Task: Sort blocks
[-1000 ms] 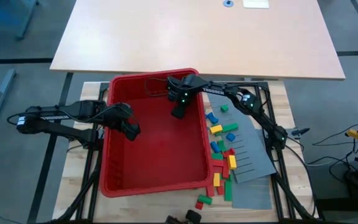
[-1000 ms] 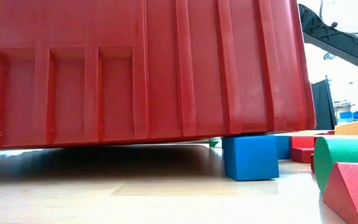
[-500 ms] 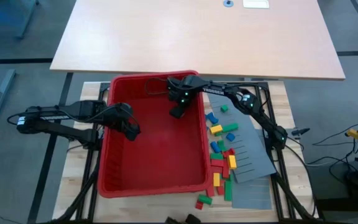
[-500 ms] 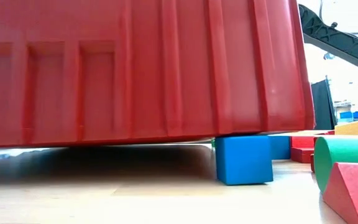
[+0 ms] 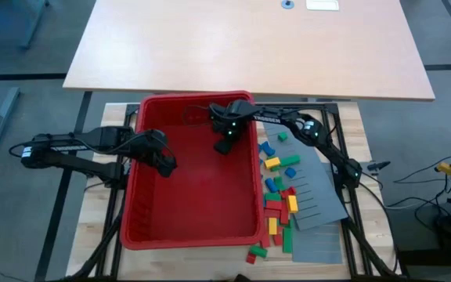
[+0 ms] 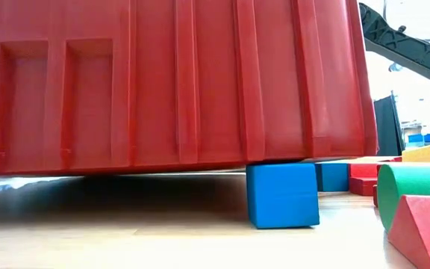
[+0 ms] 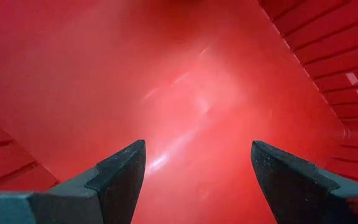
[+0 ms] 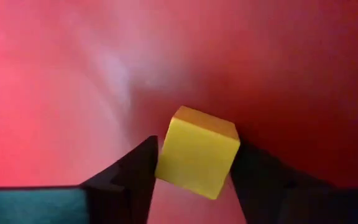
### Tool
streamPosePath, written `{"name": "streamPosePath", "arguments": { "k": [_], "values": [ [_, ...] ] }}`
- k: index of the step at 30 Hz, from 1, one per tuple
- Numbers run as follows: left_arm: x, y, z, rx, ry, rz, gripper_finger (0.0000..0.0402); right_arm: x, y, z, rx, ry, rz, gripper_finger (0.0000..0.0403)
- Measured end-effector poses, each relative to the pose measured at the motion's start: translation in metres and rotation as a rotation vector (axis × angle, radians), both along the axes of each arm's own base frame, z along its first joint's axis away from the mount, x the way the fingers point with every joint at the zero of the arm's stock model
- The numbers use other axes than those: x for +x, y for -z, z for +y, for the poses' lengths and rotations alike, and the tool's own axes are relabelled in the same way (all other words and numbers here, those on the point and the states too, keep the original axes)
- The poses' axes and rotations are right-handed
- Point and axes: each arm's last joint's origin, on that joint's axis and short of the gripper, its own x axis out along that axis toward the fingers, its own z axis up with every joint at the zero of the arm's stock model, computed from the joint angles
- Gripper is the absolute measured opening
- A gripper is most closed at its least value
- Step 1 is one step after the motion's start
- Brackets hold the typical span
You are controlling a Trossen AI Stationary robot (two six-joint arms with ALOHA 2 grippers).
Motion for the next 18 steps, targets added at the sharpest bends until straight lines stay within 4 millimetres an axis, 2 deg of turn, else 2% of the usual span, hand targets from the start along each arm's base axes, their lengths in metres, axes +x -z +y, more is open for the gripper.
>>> {"name": "streamPosePath", "arguments": {
  "k": [6,13,18],
  "values": [
    [0.0003,-0.0001,0.0001,-0.001,-0.002,-0.003,0.0277,-0.0002,0.0,0.0002,-0.003,-0.022,-0.002,0.0114],
    [0.0004,0.0,0.0,-0.001,-0.002,-0.002,0.0277,-0.0002,-0.0012,0.0003,-0.009,-0.039,-0.006,0.0113],
    [0.0002,0.0001,0.0001,-0.001,-0.002,0.0,0.0277,0.0013,-0.0093,-0.0001,-0.009,-0.043,-0.024,0.0113]
  ]
}}
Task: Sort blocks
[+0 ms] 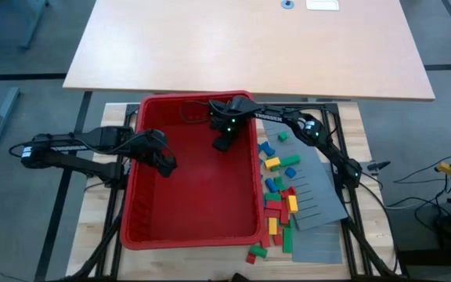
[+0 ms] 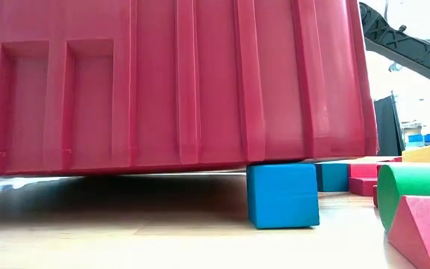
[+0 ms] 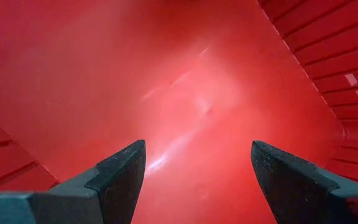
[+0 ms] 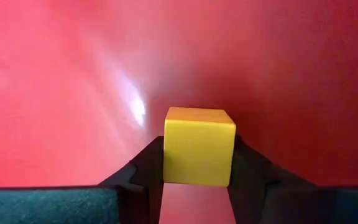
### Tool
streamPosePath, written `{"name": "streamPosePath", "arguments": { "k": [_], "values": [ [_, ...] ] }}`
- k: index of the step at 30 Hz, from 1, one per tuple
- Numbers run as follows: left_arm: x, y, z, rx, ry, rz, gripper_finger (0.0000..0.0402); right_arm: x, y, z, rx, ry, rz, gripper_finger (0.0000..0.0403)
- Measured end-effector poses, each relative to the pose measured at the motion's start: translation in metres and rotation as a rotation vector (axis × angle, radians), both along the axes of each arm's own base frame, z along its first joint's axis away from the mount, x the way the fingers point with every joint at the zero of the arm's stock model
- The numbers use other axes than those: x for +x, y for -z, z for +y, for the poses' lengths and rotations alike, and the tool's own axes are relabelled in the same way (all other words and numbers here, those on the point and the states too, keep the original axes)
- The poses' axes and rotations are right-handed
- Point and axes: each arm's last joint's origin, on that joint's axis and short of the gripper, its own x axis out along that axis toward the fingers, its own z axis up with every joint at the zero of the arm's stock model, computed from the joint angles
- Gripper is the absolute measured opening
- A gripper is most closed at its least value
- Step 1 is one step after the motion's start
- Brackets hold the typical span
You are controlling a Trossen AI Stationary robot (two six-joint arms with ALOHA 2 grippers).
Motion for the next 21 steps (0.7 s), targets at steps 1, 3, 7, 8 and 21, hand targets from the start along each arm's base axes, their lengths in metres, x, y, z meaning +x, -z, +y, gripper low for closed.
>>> {"name": "streamPosePath", "arguments": {
  "k": [1,3,7,8,21],
  "values": [
    [0.0,0.0,0.0,0.0,0.001,0.0,0.0277,0.001,-0.004,0.0,-0.004,0.0,-0.009,0.0113],
    [0.0,0.0,0.0,0.0,0.001,0.0,0.0277,0.001,-0.015,-0.001,-0.013,-0.001,-0.033,0.0113],
    [0.0,0.0,0.0,0.001,0.001,-0.001,0.0277,0.003,-0.046,-0.001,-0.04,-0.006,-0.099,0.0113],
    [0.0,0.0,0.0,0.001,0.001,-0.001,0.0277,0.003,-0.056,-0.001,-0.047,-0.007,-0.114,0.0113],
    [0.0,0.0,0.0,0.004,0.005,-0.001,0.0277,-0.079,-0.2,0.029,-0.101,-0.005,-0.283,0.0113]
  ]
}}
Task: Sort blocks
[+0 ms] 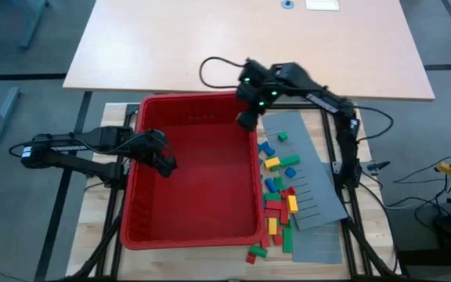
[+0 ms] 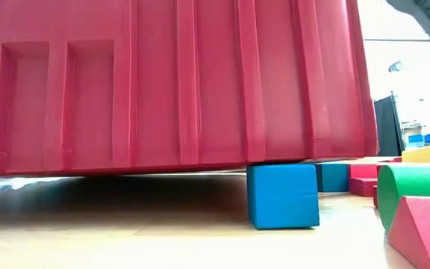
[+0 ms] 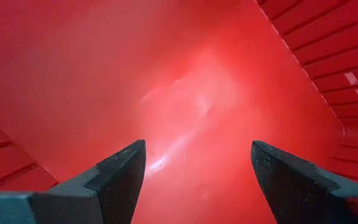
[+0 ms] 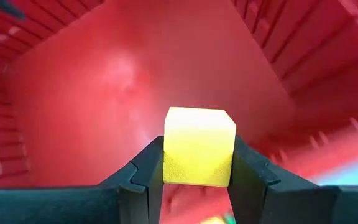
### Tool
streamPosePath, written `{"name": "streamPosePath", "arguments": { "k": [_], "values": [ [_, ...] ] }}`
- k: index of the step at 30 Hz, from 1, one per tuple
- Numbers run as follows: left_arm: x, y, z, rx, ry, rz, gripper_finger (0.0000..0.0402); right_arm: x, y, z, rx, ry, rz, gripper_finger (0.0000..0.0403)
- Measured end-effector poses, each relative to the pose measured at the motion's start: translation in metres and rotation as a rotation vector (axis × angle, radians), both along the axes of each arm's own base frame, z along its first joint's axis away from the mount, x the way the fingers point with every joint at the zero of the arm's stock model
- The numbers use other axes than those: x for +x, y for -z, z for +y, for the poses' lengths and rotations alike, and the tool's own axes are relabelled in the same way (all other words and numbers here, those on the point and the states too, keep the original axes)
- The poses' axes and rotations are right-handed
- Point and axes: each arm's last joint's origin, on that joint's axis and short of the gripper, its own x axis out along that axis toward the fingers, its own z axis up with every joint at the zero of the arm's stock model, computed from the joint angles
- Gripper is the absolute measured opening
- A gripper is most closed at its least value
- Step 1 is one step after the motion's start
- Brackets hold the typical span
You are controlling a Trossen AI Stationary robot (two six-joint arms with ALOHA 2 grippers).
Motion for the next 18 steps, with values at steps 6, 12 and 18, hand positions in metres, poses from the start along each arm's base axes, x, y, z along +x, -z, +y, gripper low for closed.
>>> {"name": "streamPosePath", "arguments": {
  "k": [6,12,18],
  "values": [
    [0.0,0.0,0.0,0.0,0.0,0.001,0.0277,-0.04,-0.033,0.016,-0.034,0.025,0.041,0.0113],
    [0.0,0.0,0.0,0.0,0.0,0.001,0.0277,-0.049,-0.018,0.018,-0.036,0.046,0.171,0.0113],
    [0.0,-0.001,0.0,-0.004,0.002,-0.012,0.0277,-0.052,0.023,0.021,0.033,0.032,0.326,0.0113]
  ]
}}
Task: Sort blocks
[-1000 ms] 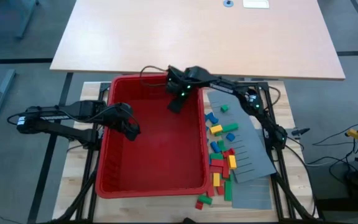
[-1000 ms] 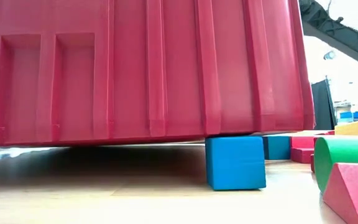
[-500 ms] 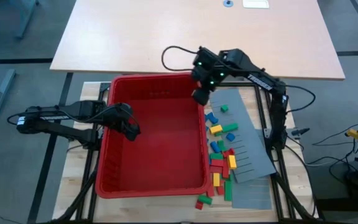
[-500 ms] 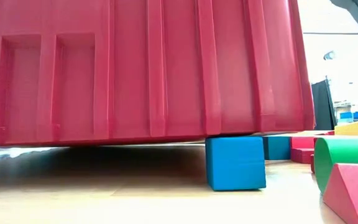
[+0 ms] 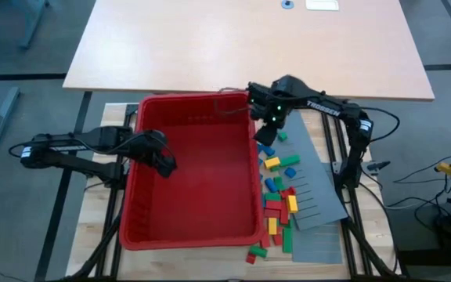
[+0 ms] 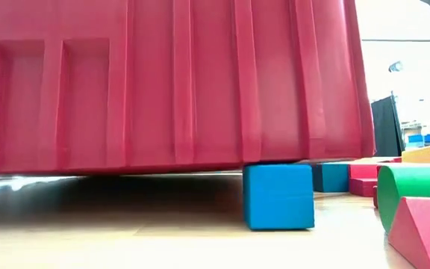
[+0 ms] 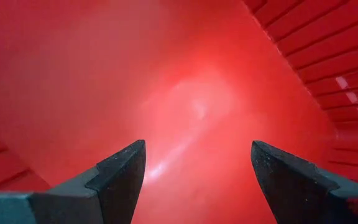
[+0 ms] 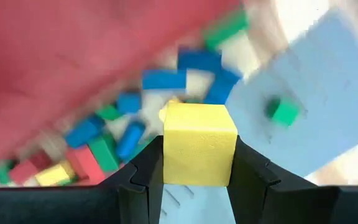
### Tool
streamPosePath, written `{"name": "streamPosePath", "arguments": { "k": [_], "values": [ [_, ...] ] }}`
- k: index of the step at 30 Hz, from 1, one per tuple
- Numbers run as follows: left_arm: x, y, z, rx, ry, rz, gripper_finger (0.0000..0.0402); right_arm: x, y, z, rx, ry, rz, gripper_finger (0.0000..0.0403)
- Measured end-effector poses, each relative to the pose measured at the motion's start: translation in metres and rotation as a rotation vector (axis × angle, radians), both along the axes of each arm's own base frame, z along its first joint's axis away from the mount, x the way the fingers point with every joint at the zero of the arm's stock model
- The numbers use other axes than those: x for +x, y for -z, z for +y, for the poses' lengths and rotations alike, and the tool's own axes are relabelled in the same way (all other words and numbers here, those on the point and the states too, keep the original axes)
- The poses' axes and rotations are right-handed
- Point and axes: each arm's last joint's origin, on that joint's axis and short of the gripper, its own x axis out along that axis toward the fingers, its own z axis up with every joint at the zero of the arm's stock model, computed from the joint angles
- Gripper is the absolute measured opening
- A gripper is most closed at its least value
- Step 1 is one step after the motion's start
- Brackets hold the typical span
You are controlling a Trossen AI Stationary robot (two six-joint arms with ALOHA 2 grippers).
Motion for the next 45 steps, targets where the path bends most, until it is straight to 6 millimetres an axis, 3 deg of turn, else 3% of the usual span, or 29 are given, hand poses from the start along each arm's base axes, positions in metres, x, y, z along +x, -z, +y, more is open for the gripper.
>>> {"name": "streamPosePath", "arguments": {
  "k": [5,9,14,22,26,30,37,45],
  "values": [
    [0.0,0.0,-0.001,-0.022,0.003,0.006,0.0277,-0.009,0.03,0.005,0.038,0.028,0.093,0.0113],
    [0.0,0.0,0.0,-0.014,0.006,0.002,0.0277,-0.024,0.036,0.013,0.05,0.083,0.023,0.0113],
    [-0.001,0.0,0.0,-0.014,0.005,0.006,0.0277,-0.032,0.059,0.019,0.078,0.16,-0.048,0.0114],
    [-0.001,0.0,0.0,-0.014,0.006,0.005,0.0277,-0.047,0.056,0.026,0.071,0.2,-0.099,0.0216],
    [-0.001,0.0,0.0,-0.013,0.007,0.006,0.0277,-0.051,0.049,0.027,0.064,0.204,-0.122,0.0242],
    [-0.001,-0.004,0.0,-0.014,0.006,-0.003,0.0277,-0.048,0.045,0.026,0.049,0.206,-0.183,0.0244],
    [-0.006,-0.033,0.0,0.001,-0.01,-0.048,0.0276,-0.041,0.042,0.025,0.079,0.2,-0.274,0.0211],
    [-0.034,-0.059,0.0,0.021,-0.124,0.091,0.0276,-0.039,0.041,0.024,0.089,0.186,-0.298,0.02]
  ]
}}
